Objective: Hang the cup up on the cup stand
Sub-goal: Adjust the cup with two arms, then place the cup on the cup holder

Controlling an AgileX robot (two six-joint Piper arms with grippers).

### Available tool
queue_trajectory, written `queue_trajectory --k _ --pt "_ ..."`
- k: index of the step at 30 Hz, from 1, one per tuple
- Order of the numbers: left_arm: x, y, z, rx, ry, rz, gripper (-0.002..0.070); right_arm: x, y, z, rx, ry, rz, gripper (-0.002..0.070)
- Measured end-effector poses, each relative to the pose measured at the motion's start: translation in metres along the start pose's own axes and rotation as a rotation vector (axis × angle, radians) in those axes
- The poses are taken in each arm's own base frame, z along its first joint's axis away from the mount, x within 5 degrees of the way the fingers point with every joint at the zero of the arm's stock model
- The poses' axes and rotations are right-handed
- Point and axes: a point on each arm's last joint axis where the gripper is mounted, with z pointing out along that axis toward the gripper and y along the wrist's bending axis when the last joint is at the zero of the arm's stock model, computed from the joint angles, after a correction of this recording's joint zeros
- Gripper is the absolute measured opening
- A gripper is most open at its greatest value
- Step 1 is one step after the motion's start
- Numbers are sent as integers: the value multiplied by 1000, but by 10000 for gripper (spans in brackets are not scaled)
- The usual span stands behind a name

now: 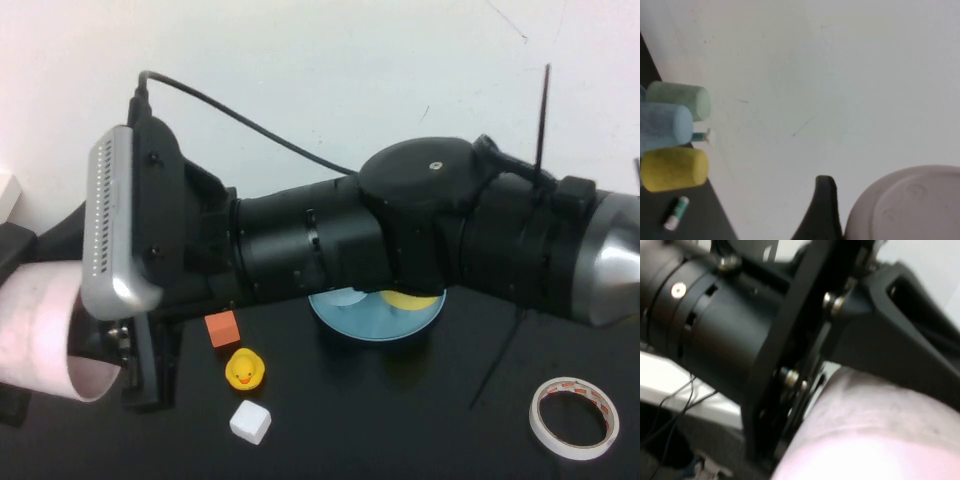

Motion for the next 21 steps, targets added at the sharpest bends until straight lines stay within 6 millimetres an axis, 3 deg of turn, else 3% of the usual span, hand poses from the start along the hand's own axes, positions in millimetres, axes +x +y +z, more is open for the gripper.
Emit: queue_trajectory --k 4,11,15,18,21 --pt "0 -9 0 22 2 182 564 -6 -6 -16 8 43 6 421" --pt "1 -50 -4 131 -50 583 564 -13 -29 -60 82 125 62 424" --pt "1 -67 -4 159 -92 948 564 -11 -37 -89 71 208 103 419" --pt "2 -72 5 162 -75 1237 564 -7 -37 -112 17 296 172 378" --pt "2 -71 22 168 -12 1456 564 -1 -31 -132 -66 400 275 265"
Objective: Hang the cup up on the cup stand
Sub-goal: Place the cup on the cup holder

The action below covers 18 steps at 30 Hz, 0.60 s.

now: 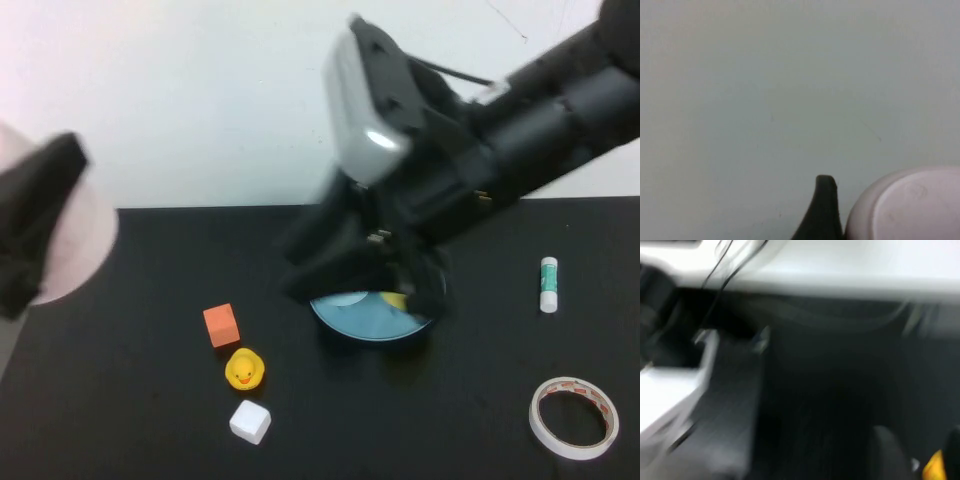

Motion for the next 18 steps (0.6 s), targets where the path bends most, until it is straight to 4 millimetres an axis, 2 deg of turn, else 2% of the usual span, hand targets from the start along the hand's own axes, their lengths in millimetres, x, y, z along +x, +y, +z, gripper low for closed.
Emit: queue_trajectory --k 3,6,10,18 --pt "7 8 26 36 72 81 564 13 4 -12 -60 111 74 101" --pt "12 19 56 60 132 83 563 20 4 -20 -37 205 130 36" --pt "25 34 107 152 212 50 563 25 10 -30 14 291 177 13" --pt "65 60 220 562 257 -20 561 42 36 -50 106 426 278 10"
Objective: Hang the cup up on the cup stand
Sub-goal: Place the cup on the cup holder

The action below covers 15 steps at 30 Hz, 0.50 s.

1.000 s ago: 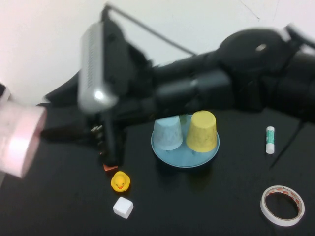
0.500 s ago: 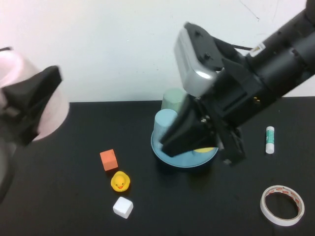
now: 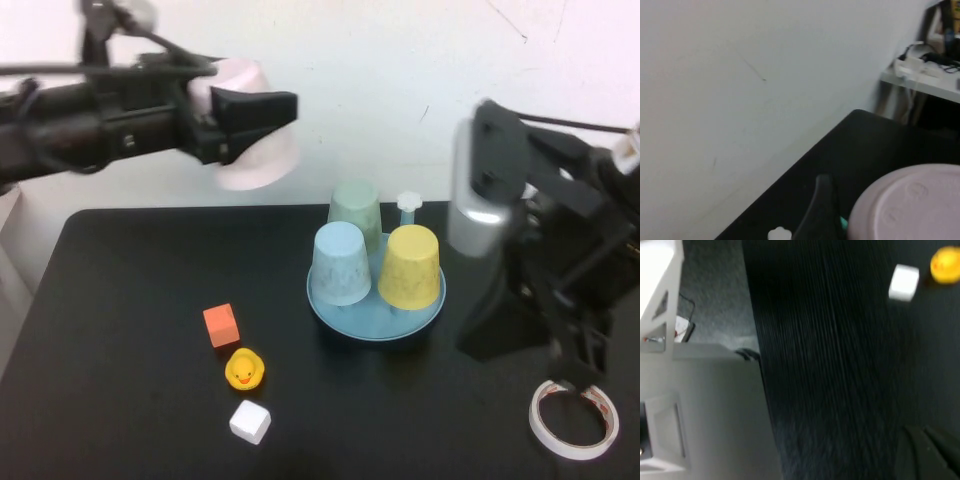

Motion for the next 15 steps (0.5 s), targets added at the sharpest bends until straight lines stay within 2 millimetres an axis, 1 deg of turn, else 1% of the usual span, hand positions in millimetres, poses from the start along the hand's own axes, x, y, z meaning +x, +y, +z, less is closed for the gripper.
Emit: queue_trajectory --k 1,2,3,5,7,10,13,15 --pt "5 12 11 46 -2 -5 561 4 3 -1 6 10 17 10" --pt "20 36 30 114 1 -22 561 12 10 -4 15 23 40 9" --pt "26 47 40 141 0 -33 561 16 14 -5 17 28 55 9" --pt "36 64 57 173 1 -53 561 24 20 -6 18 37 84 9" --pt "38 75 77 196 12 -29 561 32 27 -7 21 47 114 9" --pt "41 75 107 222 70 49 561 43 35 -7 27 62 144 9" --pt "40 64 137 271 70 105 561 51 41 -9 35 71 166 8" --pt "45 58 152 306 58 114 561 55 45 -10 41 70 180 8"
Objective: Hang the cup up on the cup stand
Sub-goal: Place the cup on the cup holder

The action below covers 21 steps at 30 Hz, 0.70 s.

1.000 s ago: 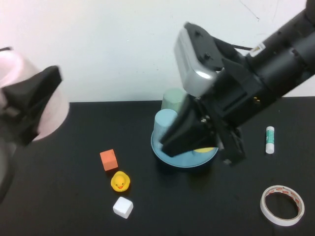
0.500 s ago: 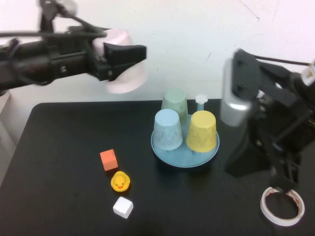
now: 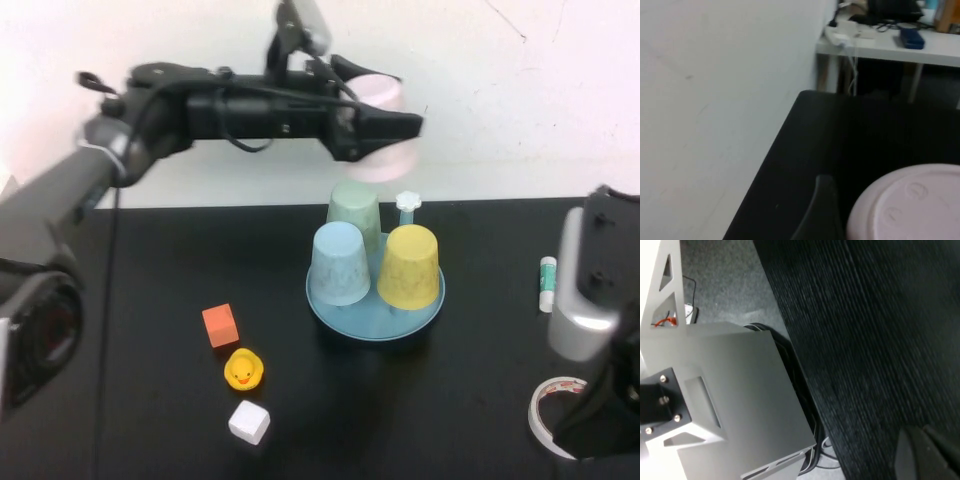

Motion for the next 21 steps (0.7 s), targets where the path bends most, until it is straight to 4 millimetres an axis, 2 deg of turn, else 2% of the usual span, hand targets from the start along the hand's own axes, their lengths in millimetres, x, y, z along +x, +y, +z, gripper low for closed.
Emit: queue_trajectory --k 6,14,21 --pt "17 2 24 38 -40 35 561 9 6 -3 12 -4 16 8" --pt "38 2 46 -5 -71 237 561 11 8 -6 17 -13 14 8" --pt "71 7 62 -45 -26 370 561 11 8 -6 17 -12 24 8"
